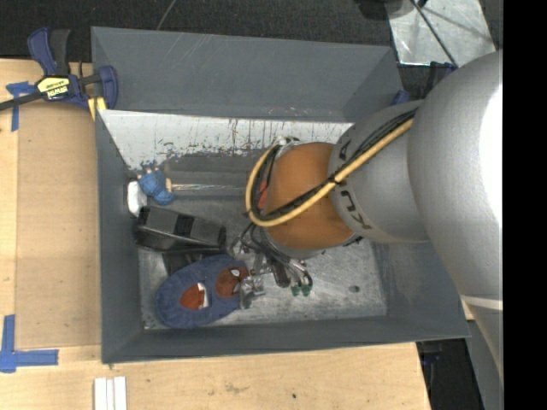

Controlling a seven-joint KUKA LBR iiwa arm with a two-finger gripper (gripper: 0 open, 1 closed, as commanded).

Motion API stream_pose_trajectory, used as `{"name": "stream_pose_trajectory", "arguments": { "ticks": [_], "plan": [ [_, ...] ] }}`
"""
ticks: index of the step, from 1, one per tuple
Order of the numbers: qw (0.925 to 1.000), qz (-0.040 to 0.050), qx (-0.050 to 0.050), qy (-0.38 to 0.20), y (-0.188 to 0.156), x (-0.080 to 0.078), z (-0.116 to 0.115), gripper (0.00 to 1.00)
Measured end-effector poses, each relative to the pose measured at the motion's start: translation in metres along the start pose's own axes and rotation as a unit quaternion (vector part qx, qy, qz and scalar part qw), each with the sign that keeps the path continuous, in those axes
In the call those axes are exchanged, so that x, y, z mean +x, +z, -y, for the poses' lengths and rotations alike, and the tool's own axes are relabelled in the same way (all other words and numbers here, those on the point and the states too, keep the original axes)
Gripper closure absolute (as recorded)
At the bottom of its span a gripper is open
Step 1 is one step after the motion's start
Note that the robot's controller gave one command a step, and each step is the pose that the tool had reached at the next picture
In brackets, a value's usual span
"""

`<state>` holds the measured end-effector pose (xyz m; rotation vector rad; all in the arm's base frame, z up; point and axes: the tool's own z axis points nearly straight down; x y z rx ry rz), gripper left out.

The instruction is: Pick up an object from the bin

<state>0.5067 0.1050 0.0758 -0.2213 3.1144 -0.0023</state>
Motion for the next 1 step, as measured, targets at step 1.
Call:
{"name": "stream_pose_trajectory", "arguments": {
  "ticks": [1],
  "plan": [
    [0.9923, -0.0035, -0.003, -0.124, -0.1715, -0.0115, -0.0406, 1.00]
  ]
}}
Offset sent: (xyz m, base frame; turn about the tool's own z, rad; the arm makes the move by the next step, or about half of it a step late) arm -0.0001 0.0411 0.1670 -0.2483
